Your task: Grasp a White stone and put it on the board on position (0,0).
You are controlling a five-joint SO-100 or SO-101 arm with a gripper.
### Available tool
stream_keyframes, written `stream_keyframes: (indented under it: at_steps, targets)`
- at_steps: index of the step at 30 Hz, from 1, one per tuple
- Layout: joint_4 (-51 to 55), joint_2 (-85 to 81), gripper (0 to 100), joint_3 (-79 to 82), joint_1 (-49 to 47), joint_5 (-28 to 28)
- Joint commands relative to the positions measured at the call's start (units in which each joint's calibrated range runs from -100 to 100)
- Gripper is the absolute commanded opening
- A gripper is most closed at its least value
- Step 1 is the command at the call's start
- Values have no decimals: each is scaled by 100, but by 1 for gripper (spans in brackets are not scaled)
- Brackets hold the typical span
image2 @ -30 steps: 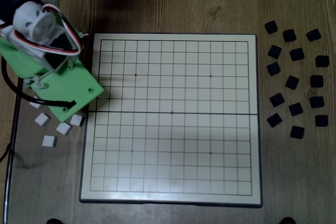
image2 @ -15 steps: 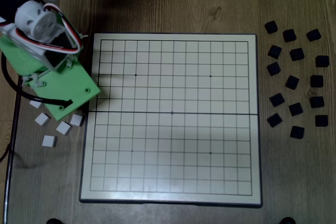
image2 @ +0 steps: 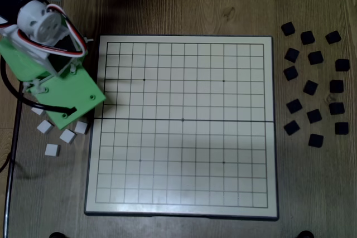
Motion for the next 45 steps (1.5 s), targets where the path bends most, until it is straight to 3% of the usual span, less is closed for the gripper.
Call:
stream_keyframes:
  at_steps: [1, 7, 12, 25, 45]
  targets:
    - [-49, -483, 6, -69, 106, 93]
    - [604, -1484, 6, -359, -39, -44]
    - [1200, -2086, 6, -466, -458, -498]
    - [2175, -2713, 6, -726, -2306, -2759]
    - [3019, -1111, 6, -3161, -3927, -3687]
